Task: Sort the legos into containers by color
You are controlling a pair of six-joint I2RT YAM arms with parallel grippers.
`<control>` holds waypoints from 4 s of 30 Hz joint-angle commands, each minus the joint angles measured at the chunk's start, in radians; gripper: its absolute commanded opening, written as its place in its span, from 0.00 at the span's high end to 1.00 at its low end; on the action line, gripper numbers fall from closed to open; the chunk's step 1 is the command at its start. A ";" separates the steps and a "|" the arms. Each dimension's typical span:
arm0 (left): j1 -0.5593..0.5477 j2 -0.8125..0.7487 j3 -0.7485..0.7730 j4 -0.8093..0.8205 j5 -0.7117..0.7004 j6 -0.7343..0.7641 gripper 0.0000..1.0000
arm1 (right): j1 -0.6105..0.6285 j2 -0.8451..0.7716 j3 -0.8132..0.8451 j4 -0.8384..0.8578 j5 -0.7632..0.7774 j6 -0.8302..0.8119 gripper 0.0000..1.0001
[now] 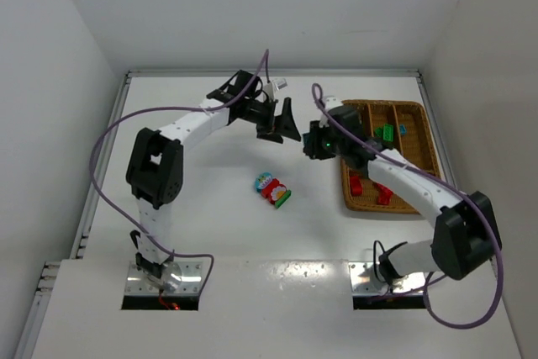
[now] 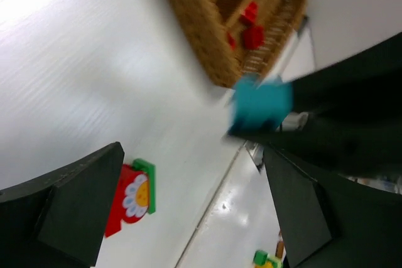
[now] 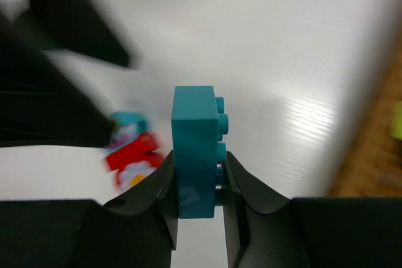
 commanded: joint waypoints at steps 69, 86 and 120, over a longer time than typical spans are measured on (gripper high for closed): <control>0.360 -0.704 -0.699 -0.038 -0.727 -0.193 0.00 | 0.333 0.514 0.401 -0.224 0.147 -0.143 0.04; 0.454 -0.752 -0.740 -0.047 -0.716 -0.175 0.00 | 0.247 0.445 0.228 -0.195 0.060 0.028 0.18; 0.454 -0.743 -0.778 -0.010 -0.654 -0.147 0.00 | 0.392 0.502 0.240 -0.229 0.059 -0.284 0.13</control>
